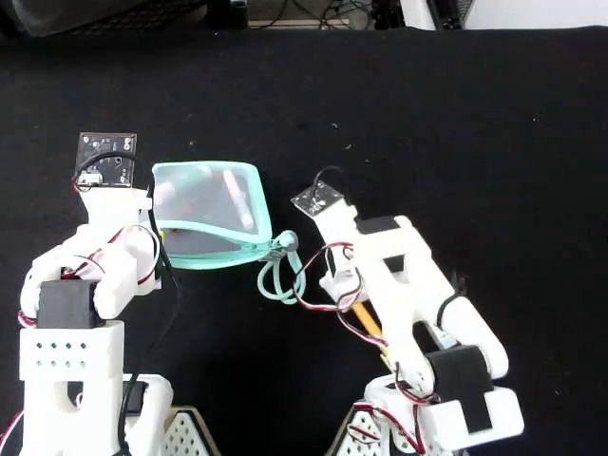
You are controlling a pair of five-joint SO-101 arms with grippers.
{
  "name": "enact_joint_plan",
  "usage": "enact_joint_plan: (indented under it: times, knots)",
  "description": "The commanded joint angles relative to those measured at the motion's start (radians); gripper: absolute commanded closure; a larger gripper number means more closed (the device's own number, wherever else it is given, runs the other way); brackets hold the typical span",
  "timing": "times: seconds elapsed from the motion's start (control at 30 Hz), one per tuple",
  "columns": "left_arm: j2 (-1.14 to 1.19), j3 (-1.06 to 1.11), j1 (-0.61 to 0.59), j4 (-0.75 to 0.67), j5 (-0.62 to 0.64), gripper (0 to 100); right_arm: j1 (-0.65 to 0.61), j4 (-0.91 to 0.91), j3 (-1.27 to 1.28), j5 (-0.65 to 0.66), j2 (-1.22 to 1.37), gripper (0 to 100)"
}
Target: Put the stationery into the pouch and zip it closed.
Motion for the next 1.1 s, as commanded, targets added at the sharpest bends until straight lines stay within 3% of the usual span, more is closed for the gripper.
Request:
enact_joint_plan:
  times: [0.0, 0.17, 0.33, 0.7, 0.87, 1.07]
  knots:
    - [-0.005, -0.004, 0.002, -0.015, 0.002, 97, -0.015, -0.02, -0.022, 0.011, 0.048, 89.6]
    - [-0.005, -0.004, 0.002, -0.014, 0.002, 97, -0.011, -0.029, -0.051, 0.005, 0.099, 98.9]
    - [-0.005, -0.004, 0.002, -0.014, 0.002, 97, -0.009, -0.023, -0.044, 0.003, 0.012, 98.6]
    - [-0.005, -0.004, 0.002, -0.014, 0.002, 97, -0.017, 0.281, -0.067, 0.003, -0.935, 98.6]
    - [-0.005, -0.004, 0.002, -0.014, 0.002, 97, -0.023, 0.282, -0.239, -0.091, -1.104, 98.6]
    - [-0.005, -0.004, 0.002, -0.012, 0.002, 97, -0.295, 0.048, -0.341, -0.325, -1.119, 98.5]
